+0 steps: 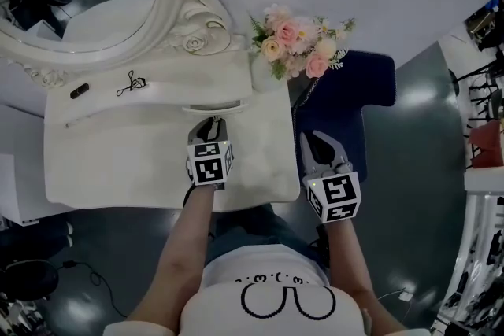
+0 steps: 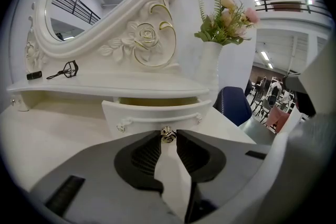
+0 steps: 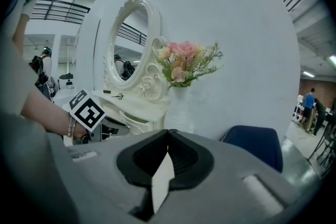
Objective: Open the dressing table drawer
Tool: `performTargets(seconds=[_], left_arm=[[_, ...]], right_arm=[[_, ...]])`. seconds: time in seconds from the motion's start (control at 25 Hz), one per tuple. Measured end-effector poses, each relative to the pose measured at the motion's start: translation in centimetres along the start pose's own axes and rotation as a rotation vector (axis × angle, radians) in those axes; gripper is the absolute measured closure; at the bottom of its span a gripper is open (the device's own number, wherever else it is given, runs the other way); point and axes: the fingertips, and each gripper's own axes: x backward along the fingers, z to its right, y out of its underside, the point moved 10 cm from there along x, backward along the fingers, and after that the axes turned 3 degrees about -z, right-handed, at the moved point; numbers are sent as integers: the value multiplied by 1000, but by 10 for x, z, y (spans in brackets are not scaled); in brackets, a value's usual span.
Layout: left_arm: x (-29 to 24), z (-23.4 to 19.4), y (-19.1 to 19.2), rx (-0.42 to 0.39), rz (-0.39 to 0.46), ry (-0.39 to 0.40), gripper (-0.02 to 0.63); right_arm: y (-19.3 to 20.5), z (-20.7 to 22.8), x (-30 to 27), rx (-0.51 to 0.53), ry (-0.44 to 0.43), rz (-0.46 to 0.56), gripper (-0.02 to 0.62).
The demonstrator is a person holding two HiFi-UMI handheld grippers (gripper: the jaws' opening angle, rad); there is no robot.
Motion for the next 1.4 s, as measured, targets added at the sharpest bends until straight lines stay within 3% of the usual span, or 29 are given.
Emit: performTargets(seconds=[0.64,0.84,1.04,1.24,1.4], left_arm=[[29,13,27,34,-8,-4,515],[33,8,25,69,-4,50,509],[55,-2,15,78,58,66,476],[86,-25,-4,72,146,22,476],[115,-49,-20,20,215,-16,475]], right_arm=[[1,-19,17,5,8,12,592],[-1,-27,18,10,1,19,592],[-6,-34,16,9,-11,35,592],[-20,-41,12,18,-23,70,592],[-35,-48,10,23,-31,109,592]])
